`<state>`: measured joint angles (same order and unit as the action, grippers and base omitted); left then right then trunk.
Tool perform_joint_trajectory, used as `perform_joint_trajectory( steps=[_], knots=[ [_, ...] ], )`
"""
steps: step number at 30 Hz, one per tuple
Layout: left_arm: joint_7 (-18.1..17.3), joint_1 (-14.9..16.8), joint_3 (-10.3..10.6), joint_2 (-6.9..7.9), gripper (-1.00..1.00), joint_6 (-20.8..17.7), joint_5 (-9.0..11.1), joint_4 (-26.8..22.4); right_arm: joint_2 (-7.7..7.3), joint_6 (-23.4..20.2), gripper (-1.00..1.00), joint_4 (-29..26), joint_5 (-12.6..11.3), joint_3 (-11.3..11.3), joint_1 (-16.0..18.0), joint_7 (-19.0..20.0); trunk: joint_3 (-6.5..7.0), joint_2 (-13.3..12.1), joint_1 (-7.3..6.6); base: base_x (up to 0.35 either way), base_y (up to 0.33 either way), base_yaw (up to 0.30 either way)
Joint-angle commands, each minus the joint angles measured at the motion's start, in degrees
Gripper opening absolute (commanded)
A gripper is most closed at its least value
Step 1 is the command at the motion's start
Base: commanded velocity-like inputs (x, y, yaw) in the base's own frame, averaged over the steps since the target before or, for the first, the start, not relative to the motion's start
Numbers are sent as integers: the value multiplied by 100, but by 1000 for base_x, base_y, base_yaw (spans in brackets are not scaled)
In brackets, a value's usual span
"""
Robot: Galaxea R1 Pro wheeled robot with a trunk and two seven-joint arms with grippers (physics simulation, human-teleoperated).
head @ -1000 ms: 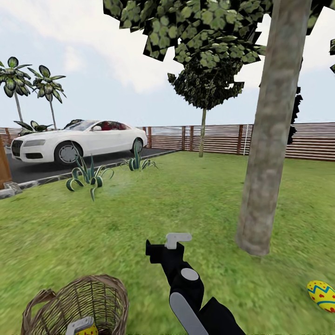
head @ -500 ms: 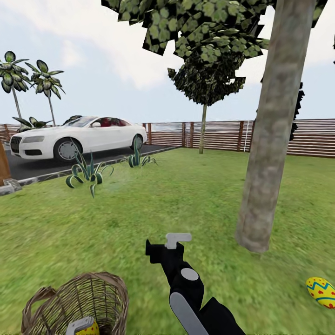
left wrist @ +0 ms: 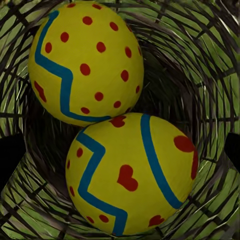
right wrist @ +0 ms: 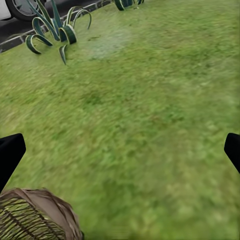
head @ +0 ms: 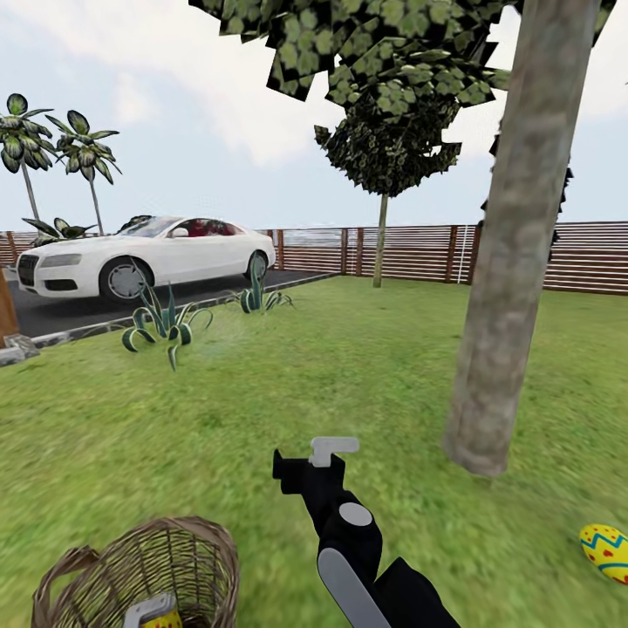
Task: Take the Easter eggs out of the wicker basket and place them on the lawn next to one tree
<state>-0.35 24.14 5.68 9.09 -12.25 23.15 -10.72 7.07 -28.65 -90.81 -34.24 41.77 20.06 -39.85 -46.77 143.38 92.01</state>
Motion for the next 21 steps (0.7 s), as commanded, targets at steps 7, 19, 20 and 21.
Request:
perform_joint_trajectory(
  steps=[7, 19, 20, 21],
  knots=[
    [-7, 2, 47, 5, 100, -25, 50, -11, -1, -18, 100, -7, -38, 7, 7, -49, -7, 3, 0, 167, 92, 0],
    [0, 1, 47, 5, 100, -23, 57, -9, 5, -18, 100, -7, -38, 7, 10, -49, -24, 3, 0, 22, 11, 147],
    [0, 2, 47, 5, 100, -23, 57, -9, 5, -18, 100, -7, -38, 7, 9, -49, -27, 3, 0, 2, 1, 258],
    [0, 2, 47, 5, 100, -23, 57, -9, 5, -18, 100, -7, -38, 7, 10, -49, -29, 3, 0, 1, 1, 260]
  ],
)
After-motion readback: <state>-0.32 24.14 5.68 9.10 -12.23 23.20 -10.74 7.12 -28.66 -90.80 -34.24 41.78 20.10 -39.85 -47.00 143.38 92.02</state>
